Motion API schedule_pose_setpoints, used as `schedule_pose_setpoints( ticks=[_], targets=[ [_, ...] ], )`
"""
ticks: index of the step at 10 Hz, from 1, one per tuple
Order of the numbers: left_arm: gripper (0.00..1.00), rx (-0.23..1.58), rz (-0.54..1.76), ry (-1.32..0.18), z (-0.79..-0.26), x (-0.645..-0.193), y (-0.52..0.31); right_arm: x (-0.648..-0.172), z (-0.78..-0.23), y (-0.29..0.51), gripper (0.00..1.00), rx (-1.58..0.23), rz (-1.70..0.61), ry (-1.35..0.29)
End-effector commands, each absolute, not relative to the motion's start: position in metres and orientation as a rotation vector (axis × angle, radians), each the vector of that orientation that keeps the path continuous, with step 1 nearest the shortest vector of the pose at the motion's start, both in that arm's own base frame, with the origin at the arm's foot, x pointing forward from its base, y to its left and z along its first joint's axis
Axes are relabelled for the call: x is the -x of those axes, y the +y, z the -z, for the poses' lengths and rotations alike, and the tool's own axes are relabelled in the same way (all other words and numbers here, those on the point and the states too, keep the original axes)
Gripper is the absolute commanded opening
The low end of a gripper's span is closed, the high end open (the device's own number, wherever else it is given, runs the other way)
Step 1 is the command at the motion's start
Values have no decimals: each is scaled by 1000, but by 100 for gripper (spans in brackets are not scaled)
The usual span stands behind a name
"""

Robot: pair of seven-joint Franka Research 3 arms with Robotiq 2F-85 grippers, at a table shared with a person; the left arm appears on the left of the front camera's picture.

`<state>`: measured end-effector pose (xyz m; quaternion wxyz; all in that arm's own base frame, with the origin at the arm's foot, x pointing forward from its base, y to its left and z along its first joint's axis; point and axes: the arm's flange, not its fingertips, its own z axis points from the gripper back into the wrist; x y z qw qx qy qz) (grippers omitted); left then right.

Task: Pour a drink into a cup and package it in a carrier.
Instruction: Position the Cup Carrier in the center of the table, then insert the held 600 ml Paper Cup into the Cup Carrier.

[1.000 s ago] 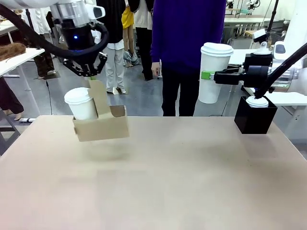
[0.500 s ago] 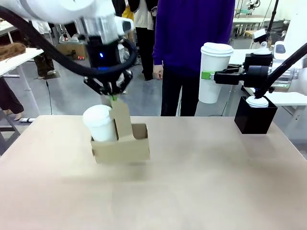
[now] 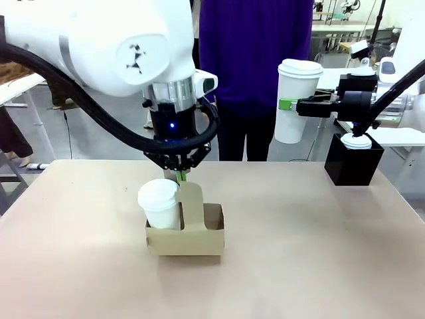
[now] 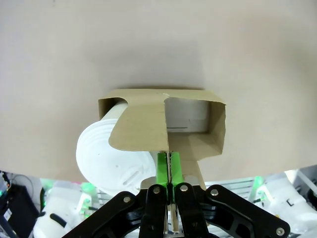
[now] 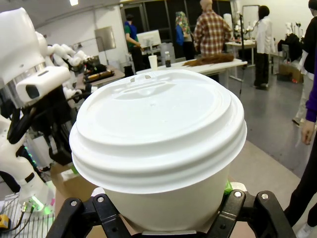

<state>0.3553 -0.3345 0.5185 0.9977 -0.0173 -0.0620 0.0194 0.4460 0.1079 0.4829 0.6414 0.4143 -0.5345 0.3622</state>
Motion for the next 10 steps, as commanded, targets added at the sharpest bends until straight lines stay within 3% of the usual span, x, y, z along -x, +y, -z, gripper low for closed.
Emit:
schedule_pose_setpoints(
  ticks=[1,6,10],
  targets=[
    [2,27,-49,-138,-507,-351,-341,-447,-488,110,80,-947,-825,-1226],
    [2,-2,-46,-113,-479,-346,-349,-447,-488,110,80,-947,-825,-1226],
    [2,29,-12,-98,-490,-351,-349,-447,-488,110,80,-947,-825,-1226]
  ],
)
